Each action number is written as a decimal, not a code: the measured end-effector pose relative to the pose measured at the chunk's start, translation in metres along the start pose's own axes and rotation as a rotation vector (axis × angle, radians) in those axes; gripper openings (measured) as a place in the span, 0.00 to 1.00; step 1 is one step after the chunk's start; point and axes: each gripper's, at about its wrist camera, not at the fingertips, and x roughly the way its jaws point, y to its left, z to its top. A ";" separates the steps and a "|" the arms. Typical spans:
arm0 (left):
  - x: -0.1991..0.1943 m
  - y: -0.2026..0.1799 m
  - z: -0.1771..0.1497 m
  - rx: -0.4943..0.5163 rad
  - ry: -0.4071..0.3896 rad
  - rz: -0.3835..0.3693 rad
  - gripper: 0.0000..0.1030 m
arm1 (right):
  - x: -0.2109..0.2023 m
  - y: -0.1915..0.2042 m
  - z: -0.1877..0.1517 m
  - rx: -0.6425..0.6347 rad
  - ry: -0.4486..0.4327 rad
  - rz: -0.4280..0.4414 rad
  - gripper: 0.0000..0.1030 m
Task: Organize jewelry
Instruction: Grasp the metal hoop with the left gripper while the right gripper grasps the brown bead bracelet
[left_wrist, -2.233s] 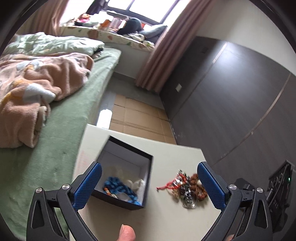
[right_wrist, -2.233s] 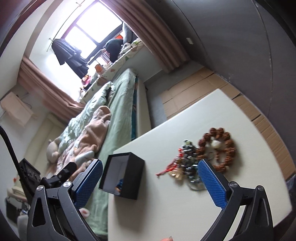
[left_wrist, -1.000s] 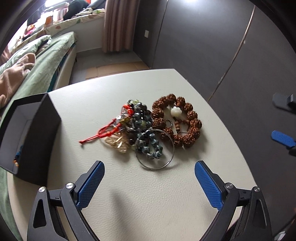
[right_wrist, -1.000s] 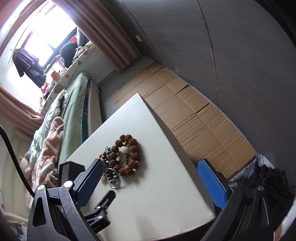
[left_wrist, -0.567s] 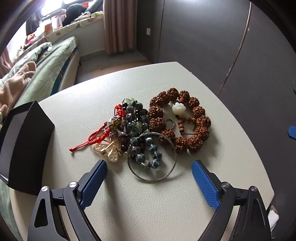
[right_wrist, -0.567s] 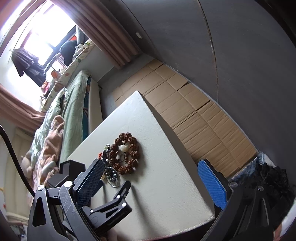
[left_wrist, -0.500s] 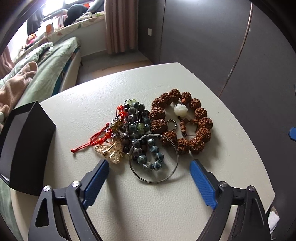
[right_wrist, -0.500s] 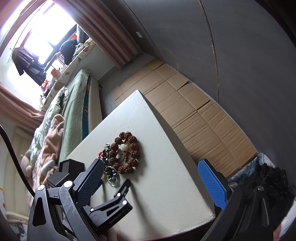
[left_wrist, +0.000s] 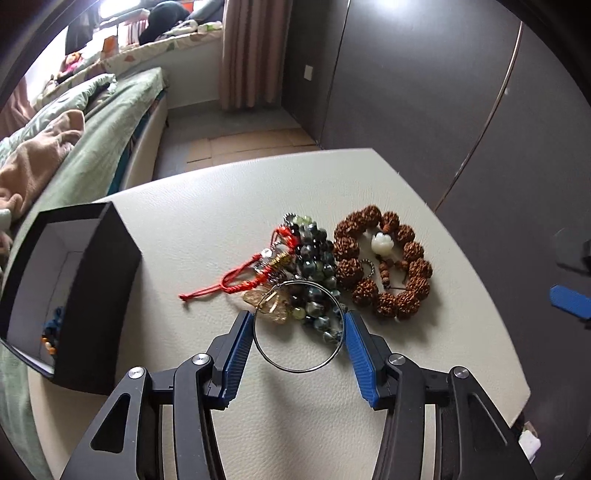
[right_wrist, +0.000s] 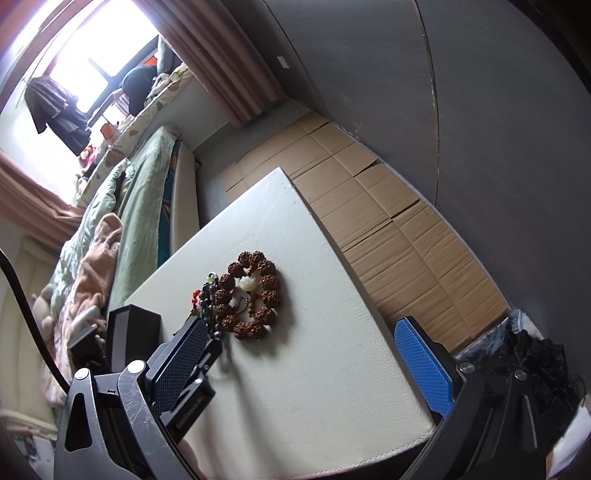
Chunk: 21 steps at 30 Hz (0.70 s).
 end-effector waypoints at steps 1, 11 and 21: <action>-0.004 0.003 0.001 -0.010 -0.005 -0.012 0.51 | 0.001 0.000 0.000 0.003 0.005 0.008 1.00; -0.032 0.025 0.010 -0.069 -0.055 -0.067 0.51 | 0.018 0.005 -0.001 0.039 0.028 0.046 0.97; -0.044 0.051 0.020 -0.115 -0.084 -0.085 0.51 | 0.068 0.023 0.006 0.017 0.099 -0.006 0.63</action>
